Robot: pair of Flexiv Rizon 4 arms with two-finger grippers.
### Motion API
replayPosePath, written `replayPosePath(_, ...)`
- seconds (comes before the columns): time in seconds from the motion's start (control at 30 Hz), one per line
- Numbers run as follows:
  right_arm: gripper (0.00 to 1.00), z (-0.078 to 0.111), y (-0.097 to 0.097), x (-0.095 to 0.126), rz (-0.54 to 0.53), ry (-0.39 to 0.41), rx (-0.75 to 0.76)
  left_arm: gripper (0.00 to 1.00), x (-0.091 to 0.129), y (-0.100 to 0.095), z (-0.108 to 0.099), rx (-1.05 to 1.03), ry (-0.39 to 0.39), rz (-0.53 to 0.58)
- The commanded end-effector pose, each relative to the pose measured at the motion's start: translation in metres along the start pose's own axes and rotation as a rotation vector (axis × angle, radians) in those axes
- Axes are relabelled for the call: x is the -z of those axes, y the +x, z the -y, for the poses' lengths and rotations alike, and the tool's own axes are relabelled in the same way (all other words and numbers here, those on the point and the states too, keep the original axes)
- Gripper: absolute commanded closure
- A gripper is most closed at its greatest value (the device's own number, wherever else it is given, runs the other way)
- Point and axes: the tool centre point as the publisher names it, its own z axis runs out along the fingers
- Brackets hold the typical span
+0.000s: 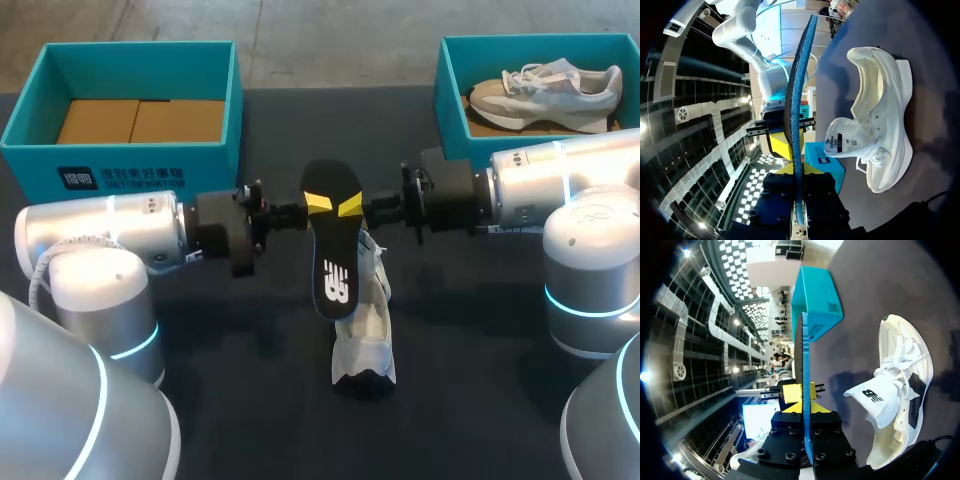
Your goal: Take the shoe out of the shoebox, open the shoe tongue, remove and reinsert the insole, then place the shoe into the shoebox
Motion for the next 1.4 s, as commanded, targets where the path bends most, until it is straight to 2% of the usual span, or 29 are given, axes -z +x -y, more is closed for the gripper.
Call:
replayPosePath(0.03, 1.00, 0.001, 0.000, -0.002, 0.000, -0.001, -0.004, 1.00, 0.001, 0.000, -0.001, -0.003, 0.002, 0.000)
replayPosePath(0.07, 0.91, 0.001, 0.000, -0.002, -0.002, -0.001, -0.006, 1.00, 0.001, 0.000, -0.001, -0.004, 0.002, 0.000)
replayPosePath(0.1, 0.43, 0.001, 0.000, -0.002, -0.003, -0.001, -0.008, 1.00, 0.001, -0.001, -0.001, -0.004, 0.001, 0.000)
replayPosePath(0.13, 0.00, 0.002, 0.001, -0.002, -0.004, -0.004, -0.010, 1.00, 0.001, -0.001, -0.001, -0.005, 0.001, 0.001)
replayPosePath(0.53, 0.00, 0.005, -0.003, 0.007, 0.023, -0.022, -0.022, 1.00, 0.006, -0.005, 0.007, 0.041, 0.036, 0.003)
replayPosePath(0.97, 0.00, 0.013, -0.021, 0.047, 0.108, -0.099, -0.070, 1.00, 0.023, -0.011, 0.025, 0.087, 0.062, -0.094)
replayPosePath(1.4, 0.00, 0.024, -0.038, 0.079, 0.247, -0.107, -0.103, 1.00, 0.034, -0.023, 0.049, 0.226, 0.155, -0.152)
